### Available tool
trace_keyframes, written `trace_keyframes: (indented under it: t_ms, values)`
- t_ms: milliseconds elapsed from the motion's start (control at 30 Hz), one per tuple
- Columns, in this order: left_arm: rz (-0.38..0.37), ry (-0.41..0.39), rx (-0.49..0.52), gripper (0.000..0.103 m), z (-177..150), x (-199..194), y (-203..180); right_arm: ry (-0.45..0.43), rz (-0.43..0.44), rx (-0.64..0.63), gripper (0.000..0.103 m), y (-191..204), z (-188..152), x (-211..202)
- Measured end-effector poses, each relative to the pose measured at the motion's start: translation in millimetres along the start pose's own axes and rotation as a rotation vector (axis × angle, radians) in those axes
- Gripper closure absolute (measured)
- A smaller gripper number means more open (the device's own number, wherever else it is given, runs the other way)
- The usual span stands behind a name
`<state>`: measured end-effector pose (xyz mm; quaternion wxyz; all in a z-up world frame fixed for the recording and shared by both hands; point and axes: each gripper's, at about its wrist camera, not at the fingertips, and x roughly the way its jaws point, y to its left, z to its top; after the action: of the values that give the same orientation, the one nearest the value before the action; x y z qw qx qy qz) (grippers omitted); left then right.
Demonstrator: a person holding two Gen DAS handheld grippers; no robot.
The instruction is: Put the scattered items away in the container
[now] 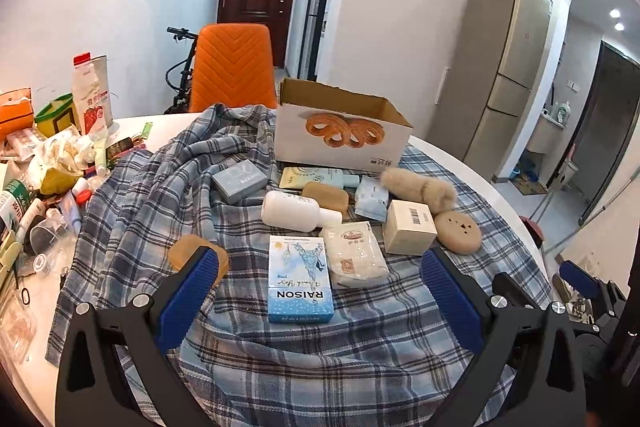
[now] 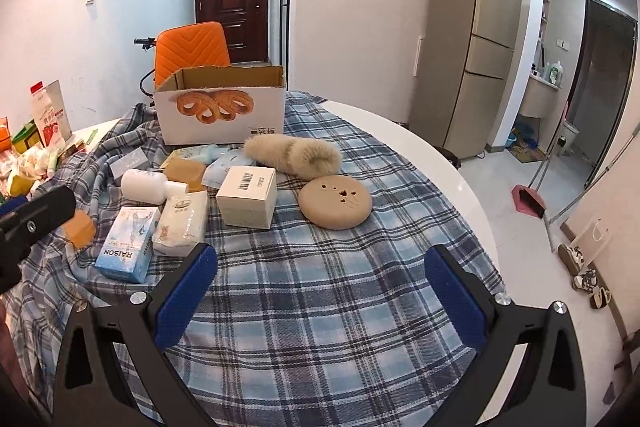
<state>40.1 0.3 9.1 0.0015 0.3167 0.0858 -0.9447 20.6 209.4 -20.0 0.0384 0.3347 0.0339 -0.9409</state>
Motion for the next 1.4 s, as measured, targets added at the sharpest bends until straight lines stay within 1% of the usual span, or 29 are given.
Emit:
trace_keyframes:
  t_ms: [133,333,433,533,633,733,833,867,900,967,1033,1067,1133,1200,1267,1333,1400]
  values:
    - [-0.034,0.035,0.029,0.000,0,4,-3,0.011,0.029,0.036,0.000,-5,1,1]
    - [-0.006,0.038,0.089,0.000,-1,4,-9,-0.002,0.019,0.047,0.000,-9,1,-1]
    - [-0.044,0.033,0.115,0.000,-2,2,-12,-0.011,0.029,0.059,0.000,-11,1,-3]
    - [-0.062,0.034,0.108,0.000,-1,0,-13,-0.021,0.078,0.088,0.000,-15,4,-6]
    - [-0.043,0.027,0.098,0.000,2,0,-10,-0.036,0.107,0.102,0.000,-18,11,-8]
    - [-0.020,0.011,0.107,0.000,8,-2,-8,-0.057,0.108,0.070,0.000,-17,25,-9]
    - [0.005,-0.013,0.134,0.000,21,-4,-7,-0.103,0.113,0.036,0.000,-17,43,-14]
    - [-0.005,-0.011,0.136,0.000,27,-4,-7,-0.115,0.124,0.032,0.000,-18,51,-15]
    - [-0.025,-0.004,0.133,0.000,33,-3,-7,-0.125,0.137,0.030,0.000,-19,58,-17]
    - [-0.090,0.027,0.116,0.000,46,1,-6,-0.149,0.164,0.022,0.000,-21,75,-18]
    - [-0.156,0.073,0.107,0.000,63,8,-5,-0.170,0.172,0.009,0.000,-20,90,-21]
    - [-0.160,0.077,0.103,0.000,70,10,-4,-0.177,0.173,-0.002,0.000,-20,99,-21]
    - [-0.119,0.038,0.120,0.000,87,9,-6,-0.195,0.176,-0.018,0.000,-18,113,-24]
    - [-0.069,-0.015,0.177,0.000,105,6,-10,-0.205,0.177,-0.027,0.000,-17,126,-23]
    - [-0.034,-0.048,0.203,0.000,120,6,-12,-0.202,0.190,-0.031,0.000,-16,138,-19]
    - [-0.014,-0.070,0.203,0.000,137,7,-11,-0.179,0.200,-0.025,0.000,-15,148,-12]
    - [-0.015,-0.070,0.174,0.000,149,11,-7,-0.159,0.225,-0.015,0.000,-15,155,-5]
